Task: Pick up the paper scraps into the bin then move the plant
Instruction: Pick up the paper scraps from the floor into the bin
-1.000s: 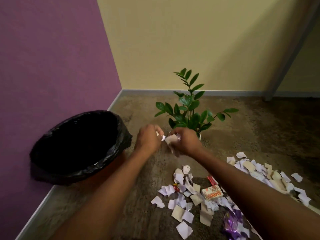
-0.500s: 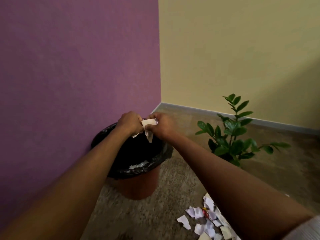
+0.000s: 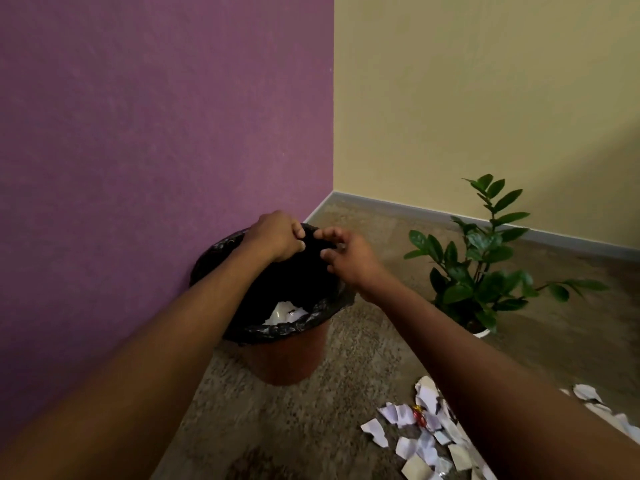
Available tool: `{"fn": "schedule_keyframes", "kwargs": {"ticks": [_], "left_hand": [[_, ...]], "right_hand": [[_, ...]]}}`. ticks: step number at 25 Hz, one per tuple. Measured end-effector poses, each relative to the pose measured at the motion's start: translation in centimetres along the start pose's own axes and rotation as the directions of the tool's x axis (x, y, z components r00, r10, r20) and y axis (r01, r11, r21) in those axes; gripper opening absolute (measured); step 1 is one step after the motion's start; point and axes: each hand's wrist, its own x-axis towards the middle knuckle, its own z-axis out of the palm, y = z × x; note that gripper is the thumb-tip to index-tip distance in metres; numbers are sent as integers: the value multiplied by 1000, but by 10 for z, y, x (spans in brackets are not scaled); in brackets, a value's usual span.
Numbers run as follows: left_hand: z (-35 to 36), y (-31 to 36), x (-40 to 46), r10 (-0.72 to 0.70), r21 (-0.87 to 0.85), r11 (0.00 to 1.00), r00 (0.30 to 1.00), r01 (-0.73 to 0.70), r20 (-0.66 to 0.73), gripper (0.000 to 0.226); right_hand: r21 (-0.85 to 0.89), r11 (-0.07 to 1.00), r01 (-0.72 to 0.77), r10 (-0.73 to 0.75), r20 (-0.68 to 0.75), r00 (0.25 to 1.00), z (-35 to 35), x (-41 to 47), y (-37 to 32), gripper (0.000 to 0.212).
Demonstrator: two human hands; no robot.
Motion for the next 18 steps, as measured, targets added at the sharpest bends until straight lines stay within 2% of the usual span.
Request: {"fn": "schedule_keyframes", "kwargs": {"ticks": [7, 10, 13, 15, 18], "left_hand": [[61, 77, -21, 311, -77, 949, 946, -304, 88, 6], [99, 94, -32, 359, -80, 933, 924, -351, 128, 7], [151, 95, -45, 361, -109, 933, 904, -344, 229, 4], [192, 87, -60, 369, -84, 928, 867, -363, 334, 25], [248, 61, -90, 331, 77, 898, 779, -434, 533, 82]], "right_hand": [[-240, 970, 51, -73, -86, 994, -85, -53, 15, 24], [-286, 958, 34, -61, -84, 995, -110, -72, 38, 23], [-368, 926, -77, 62, -52, 997, -121, -92, 82, 26], [-480, 865, -150, 167, -7, 986, -126, -109, 119, 36], [-674, 685, -277, 431, 68, 900, -130, -144, 174, 79]]}}
